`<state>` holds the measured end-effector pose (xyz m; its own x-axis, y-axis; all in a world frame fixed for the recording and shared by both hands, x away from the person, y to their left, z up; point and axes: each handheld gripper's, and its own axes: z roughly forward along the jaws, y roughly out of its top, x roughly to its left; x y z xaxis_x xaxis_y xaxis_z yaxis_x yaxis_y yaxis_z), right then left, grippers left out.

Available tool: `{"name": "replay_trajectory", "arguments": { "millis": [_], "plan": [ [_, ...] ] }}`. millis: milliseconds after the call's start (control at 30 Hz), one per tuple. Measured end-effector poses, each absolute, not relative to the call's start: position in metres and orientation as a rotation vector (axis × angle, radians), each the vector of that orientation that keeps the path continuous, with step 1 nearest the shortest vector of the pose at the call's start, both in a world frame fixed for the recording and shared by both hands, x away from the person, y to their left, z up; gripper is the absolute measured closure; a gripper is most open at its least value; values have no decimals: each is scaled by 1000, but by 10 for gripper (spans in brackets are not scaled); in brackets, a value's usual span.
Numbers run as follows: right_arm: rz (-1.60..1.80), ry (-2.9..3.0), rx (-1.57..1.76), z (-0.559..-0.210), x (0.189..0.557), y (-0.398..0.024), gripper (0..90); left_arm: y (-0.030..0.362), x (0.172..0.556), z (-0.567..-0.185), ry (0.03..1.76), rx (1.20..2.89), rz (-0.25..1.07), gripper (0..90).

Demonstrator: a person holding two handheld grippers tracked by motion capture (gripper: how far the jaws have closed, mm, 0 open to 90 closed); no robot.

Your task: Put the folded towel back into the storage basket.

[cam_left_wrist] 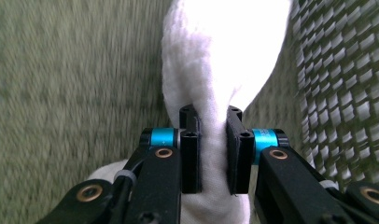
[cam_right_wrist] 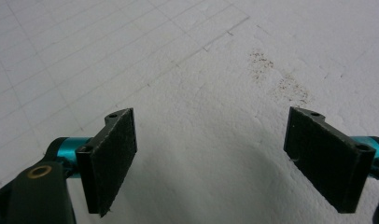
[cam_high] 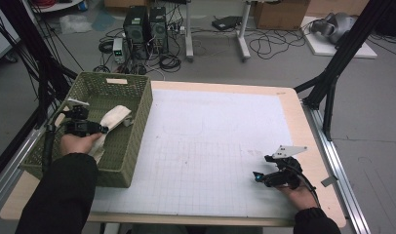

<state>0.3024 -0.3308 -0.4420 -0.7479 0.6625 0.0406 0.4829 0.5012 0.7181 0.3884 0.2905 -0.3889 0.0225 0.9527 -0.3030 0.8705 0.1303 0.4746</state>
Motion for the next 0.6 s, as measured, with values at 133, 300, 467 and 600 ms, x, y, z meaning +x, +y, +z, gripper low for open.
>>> {"name": "replay_trajectory", "arguments": {
  "millis": [133,300,467,600],
  "plan": [
    [1079,2506,977,-442,303,-330,165,286,391,-397,1905,1843,140,771],
    [1088,2503,974,-442,302,-330,165,283,392,-405,1915,1898,28,714],
    [1096,2499,973,-441,303,-332,166,284,392,-400,1857,1871,37,527],
    [1089,2506,972,-442,303,-331,166,289,393,-391,1814,1781,91,478]
  ]
}}
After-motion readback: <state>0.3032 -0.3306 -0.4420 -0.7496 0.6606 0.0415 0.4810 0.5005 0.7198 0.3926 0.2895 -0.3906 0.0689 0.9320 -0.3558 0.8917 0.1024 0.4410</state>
